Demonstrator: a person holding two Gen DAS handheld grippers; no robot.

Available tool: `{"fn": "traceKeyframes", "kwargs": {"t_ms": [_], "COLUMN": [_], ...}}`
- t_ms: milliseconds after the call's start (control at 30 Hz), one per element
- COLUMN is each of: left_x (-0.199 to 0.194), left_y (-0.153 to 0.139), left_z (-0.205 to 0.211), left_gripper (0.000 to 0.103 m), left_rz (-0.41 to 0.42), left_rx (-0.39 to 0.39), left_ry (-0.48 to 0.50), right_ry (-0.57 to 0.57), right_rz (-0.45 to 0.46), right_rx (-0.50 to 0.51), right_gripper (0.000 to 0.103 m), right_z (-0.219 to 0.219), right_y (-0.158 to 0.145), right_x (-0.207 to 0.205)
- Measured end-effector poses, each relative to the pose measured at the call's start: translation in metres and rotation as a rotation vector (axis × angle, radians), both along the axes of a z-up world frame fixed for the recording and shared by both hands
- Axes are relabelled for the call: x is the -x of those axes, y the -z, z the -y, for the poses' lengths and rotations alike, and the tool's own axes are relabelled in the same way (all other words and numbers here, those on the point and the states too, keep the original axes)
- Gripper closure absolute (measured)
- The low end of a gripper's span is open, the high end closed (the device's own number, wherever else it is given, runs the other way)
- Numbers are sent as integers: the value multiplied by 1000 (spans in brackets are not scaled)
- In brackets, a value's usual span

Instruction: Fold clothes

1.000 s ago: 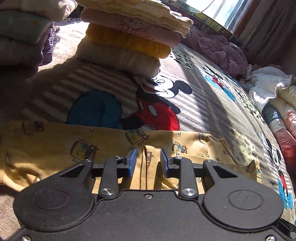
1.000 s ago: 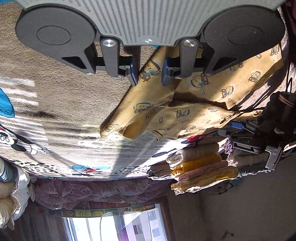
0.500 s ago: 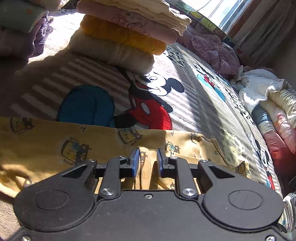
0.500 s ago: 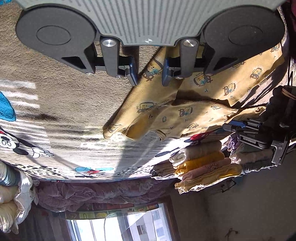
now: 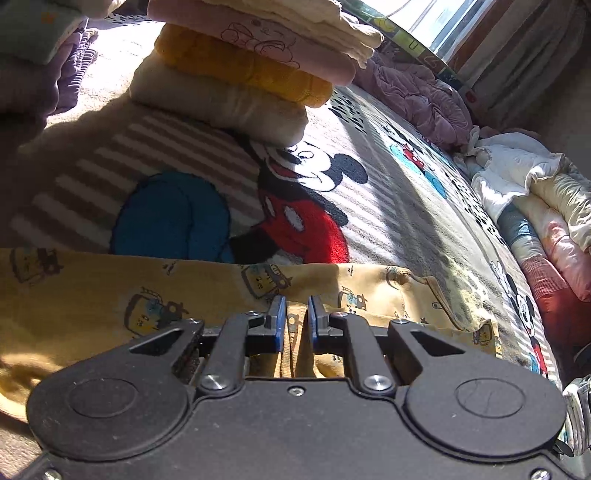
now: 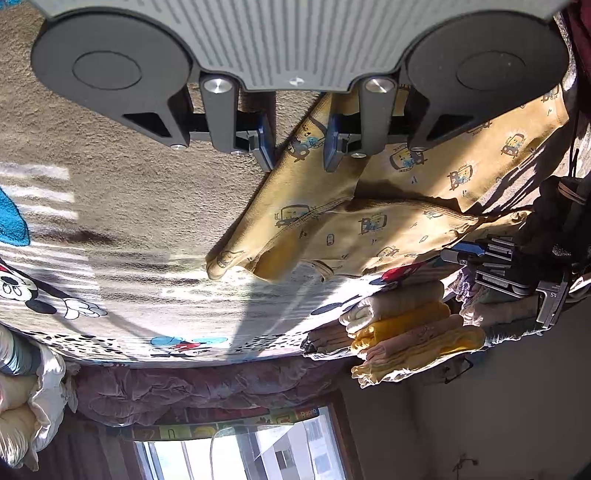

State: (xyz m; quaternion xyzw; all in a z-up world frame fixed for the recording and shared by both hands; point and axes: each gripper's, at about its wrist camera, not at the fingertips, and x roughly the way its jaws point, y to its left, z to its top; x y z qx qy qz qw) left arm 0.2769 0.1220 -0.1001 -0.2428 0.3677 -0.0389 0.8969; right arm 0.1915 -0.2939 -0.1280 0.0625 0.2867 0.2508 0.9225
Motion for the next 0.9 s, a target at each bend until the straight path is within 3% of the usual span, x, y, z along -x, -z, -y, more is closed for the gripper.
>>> {"fn": "traceKeyframes", "kwargs": {"t_ms": [200, 333, 500, 633, 733, 900], "left_x": [42, 78, 106, 124, 133, 119], "left_y": [-57, -99, -123, -132, -132, -123], "left_z": [33, 69, 106, 123, 129, 119], "left_gripper": [97, 97, 97, 97, 97, 97], "left_rz": [214, 356, 439, 482, 492, 436], "left_rx": [-22, -55, -121, -161, -203, -225], "left_ry": [121, 244, 377, 446, 475, 376], "right_ry": [9, 48, 86, 71, 51, 73], "right_rz": [-12, -51, -101, -185, -262, -367], "right_rx": [-34, -181, -409, -683, -900, -969], "right_gripper": [72, 72, 70, 69, 57, 55], "right_z": [5, 29, 58, 67, 71, 52], "right_y": [0, -1, -1, 12, 24, 41], "right_x": [-2, -9, -18, -36, -51, -79]}}
